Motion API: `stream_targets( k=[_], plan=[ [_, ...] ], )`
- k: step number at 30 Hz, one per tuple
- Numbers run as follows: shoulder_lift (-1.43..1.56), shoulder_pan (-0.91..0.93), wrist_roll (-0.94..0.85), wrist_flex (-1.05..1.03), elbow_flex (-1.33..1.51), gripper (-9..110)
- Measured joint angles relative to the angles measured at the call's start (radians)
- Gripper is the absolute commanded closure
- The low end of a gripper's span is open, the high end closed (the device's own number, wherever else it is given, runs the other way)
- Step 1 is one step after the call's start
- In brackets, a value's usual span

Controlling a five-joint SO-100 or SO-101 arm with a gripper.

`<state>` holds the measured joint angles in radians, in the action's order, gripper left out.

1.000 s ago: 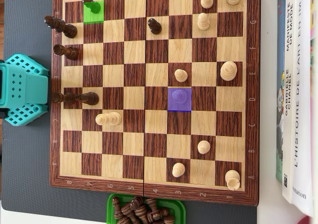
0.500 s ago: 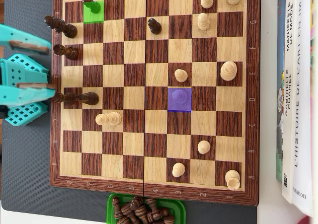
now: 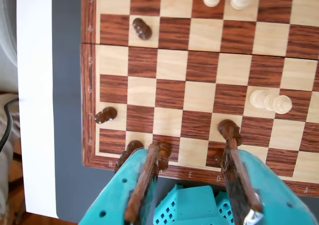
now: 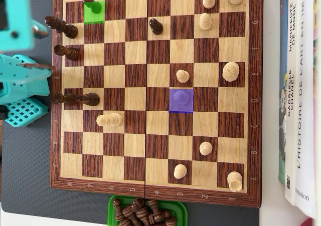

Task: Play chess

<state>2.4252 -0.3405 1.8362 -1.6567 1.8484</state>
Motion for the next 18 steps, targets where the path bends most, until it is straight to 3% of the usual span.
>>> stream_targets(
  k=[18],
  plan=[
    [-0.328, -0.4, 0.118, 0.0, 0.0, 82]
  ],
)
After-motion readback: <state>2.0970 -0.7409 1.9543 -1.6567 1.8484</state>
